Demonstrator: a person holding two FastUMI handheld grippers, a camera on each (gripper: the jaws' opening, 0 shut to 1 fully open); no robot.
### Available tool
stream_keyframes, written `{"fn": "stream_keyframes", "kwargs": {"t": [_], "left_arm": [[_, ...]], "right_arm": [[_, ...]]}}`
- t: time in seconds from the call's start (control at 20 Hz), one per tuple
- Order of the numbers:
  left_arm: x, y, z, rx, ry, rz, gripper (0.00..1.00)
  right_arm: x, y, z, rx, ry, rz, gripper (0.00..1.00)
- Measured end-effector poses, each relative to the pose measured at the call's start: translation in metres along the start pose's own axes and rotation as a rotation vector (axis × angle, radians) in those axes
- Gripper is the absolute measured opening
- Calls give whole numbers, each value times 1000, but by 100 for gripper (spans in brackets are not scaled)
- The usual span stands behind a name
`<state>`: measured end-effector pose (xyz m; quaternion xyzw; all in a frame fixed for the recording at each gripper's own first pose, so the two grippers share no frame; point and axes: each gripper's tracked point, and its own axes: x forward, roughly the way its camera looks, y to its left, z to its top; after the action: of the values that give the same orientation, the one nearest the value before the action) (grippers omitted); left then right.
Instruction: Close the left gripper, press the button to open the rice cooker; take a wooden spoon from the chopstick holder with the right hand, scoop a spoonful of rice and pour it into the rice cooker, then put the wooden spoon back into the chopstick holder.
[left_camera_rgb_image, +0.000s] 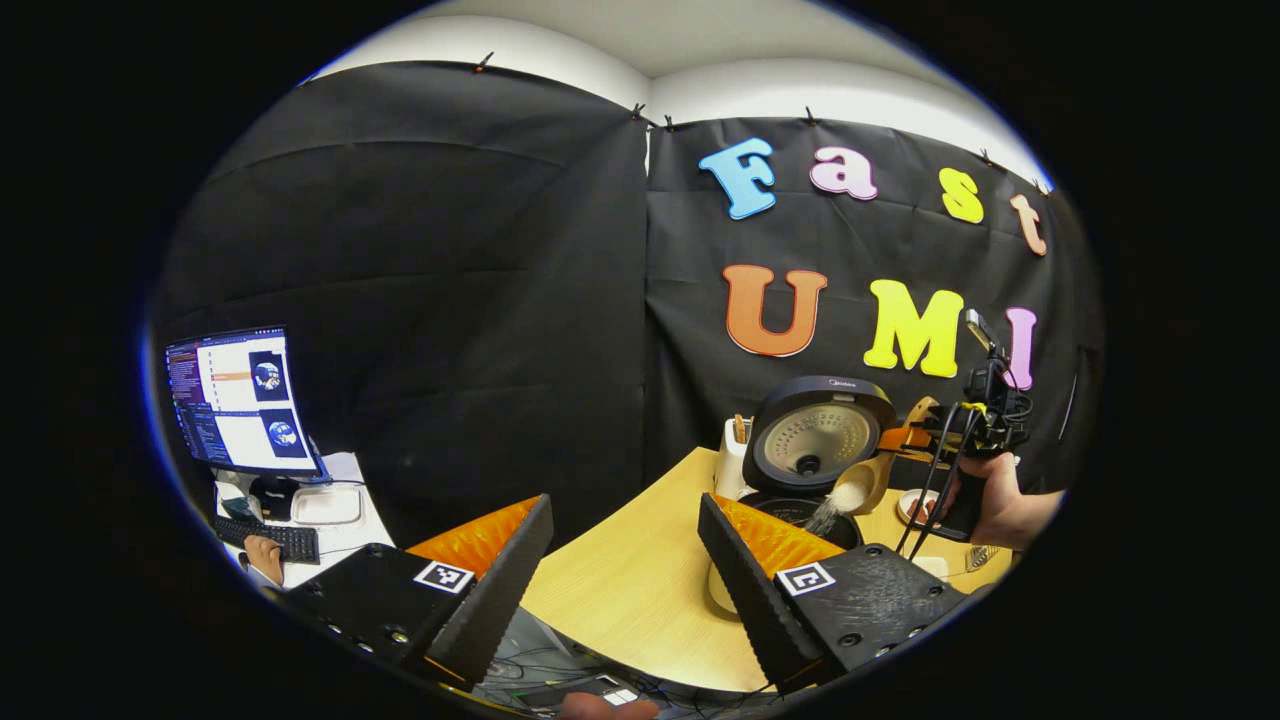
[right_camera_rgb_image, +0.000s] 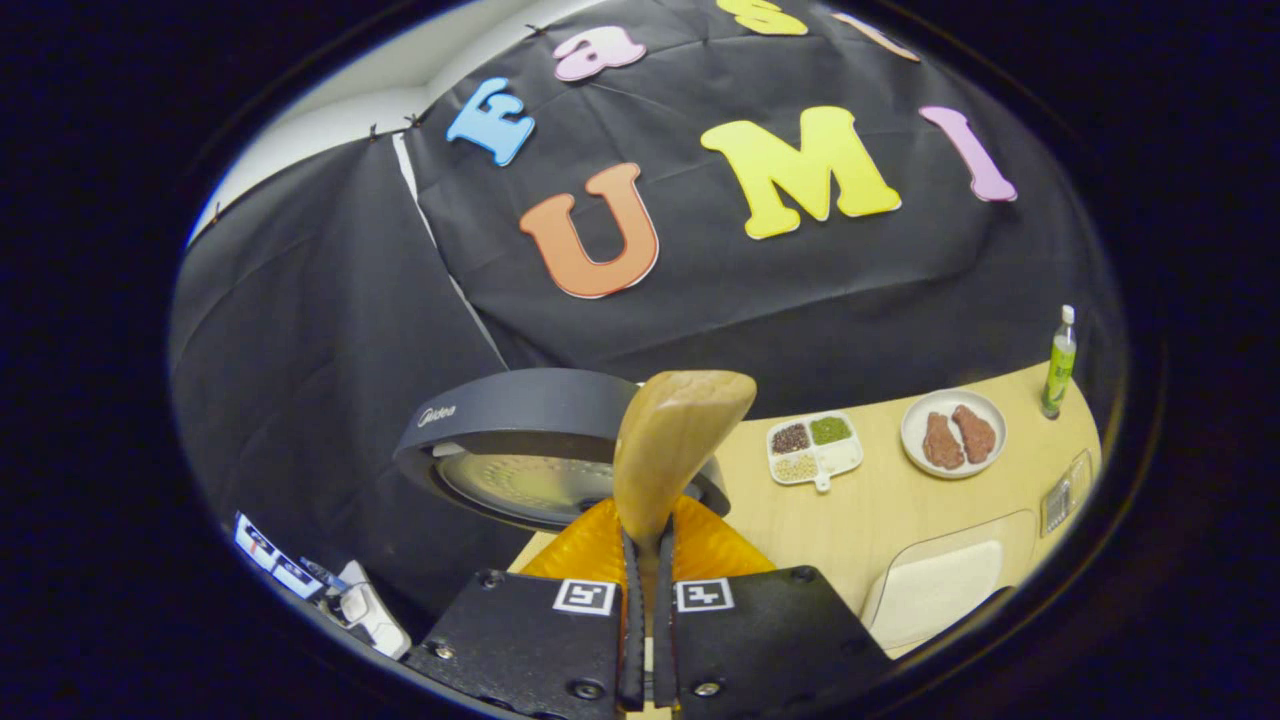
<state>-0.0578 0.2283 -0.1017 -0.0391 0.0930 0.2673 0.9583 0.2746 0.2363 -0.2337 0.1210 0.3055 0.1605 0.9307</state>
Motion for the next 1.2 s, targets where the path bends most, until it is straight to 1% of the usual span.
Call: {"fn": "stream_keyframes", "kwargs": {"t": [0.2, 0.35, 0.6, 0.9, 1.05, 1.2], "left_arm": [[2, 0, -1, 5, -4, -9, 95], [2, 2, -3, 2, -5, -10, 95], [1, 4, -4, 2, -6, -11, 95], [-2, 4, -3, -6, -13, -9, 95], [-3, 5, -3, -11, -18, -8, 95], [-6, 3, -2, -10, -17, -9, 95]], "right_arm": [[-1, 1, 1, -107, -19, -35, 8], [-3, 11, 2, -189, -42, -39, 9], [-8, 24, 7, -366, -98, -68, 9], [-14, 43, 2, -555, -154, -54, 9], [-18, 48, -7, -610, -155, -42, 9], [-15, 49, -6, -615, -146, -45, 11]]}}
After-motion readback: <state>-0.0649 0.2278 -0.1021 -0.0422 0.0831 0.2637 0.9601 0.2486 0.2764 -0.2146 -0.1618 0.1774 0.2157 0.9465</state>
